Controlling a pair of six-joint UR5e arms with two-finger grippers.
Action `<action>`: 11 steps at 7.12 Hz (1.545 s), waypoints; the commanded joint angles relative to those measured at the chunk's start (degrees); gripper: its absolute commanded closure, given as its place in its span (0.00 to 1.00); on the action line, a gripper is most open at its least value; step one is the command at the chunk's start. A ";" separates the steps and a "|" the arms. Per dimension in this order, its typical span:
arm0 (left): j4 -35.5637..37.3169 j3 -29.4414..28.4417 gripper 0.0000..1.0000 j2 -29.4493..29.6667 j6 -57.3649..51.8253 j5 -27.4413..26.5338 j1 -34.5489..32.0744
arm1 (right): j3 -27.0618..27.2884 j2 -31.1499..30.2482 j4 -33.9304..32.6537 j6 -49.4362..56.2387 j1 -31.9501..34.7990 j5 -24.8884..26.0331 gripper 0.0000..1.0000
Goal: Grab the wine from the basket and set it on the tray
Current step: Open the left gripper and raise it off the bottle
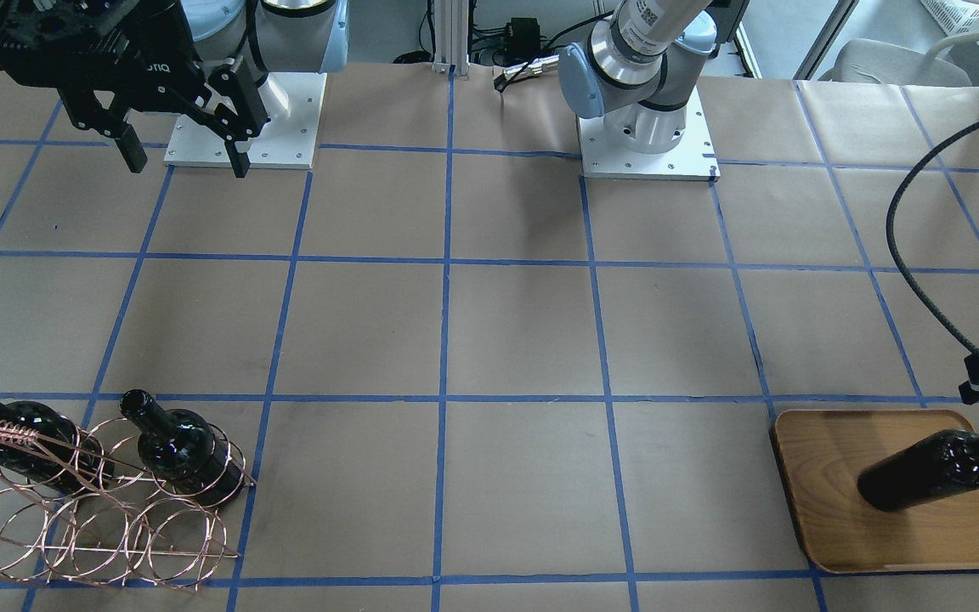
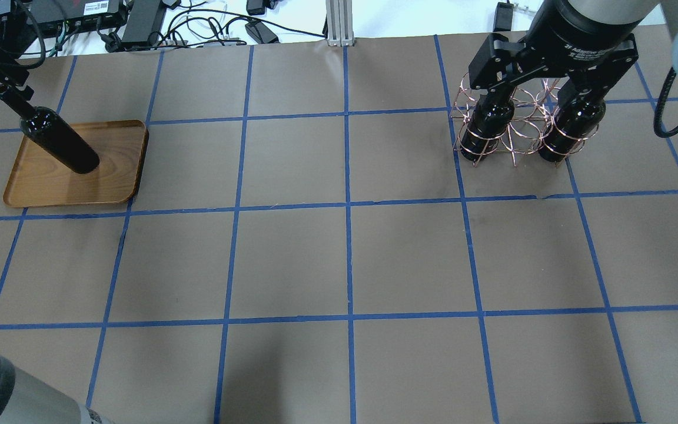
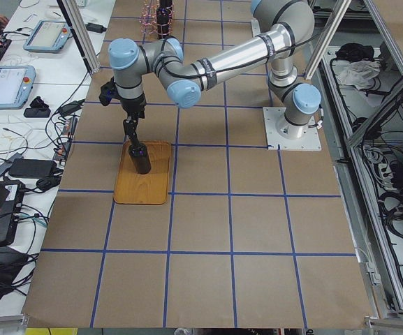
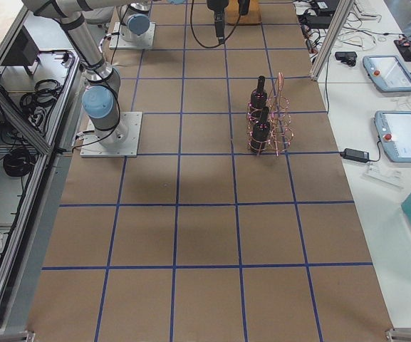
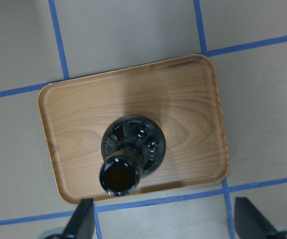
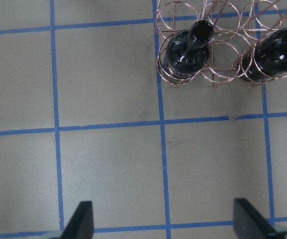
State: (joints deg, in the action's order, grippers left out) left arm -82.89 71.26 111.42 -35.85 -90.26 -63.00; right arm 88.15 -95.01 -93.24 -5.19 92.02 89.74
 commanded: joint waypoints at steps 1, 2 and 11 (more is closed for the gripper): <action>-5.94 2.38 0.00 -7.23 10.21 0.53 -7.26 | 0.00 0.17 -0.10 0.00 0.00 0.00 0.00; -5.96 5.53 0.00 -11.01 17.67 1.05 -10.88 | 0.00 0.35 -0.10 0.00 0.00 0.00 0.00; -6.40 13.12 0.00 -19.66 28.81 0.26 -25.86 | 0.09 0.09 0.16 0.09 0.00 0.18 0.00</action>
State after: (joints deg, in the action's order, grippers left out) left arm -89.24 84.31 91.80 -6.88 -89.95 -88.84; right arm 88.19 -94.98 -93.09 -5.16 92.02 89.91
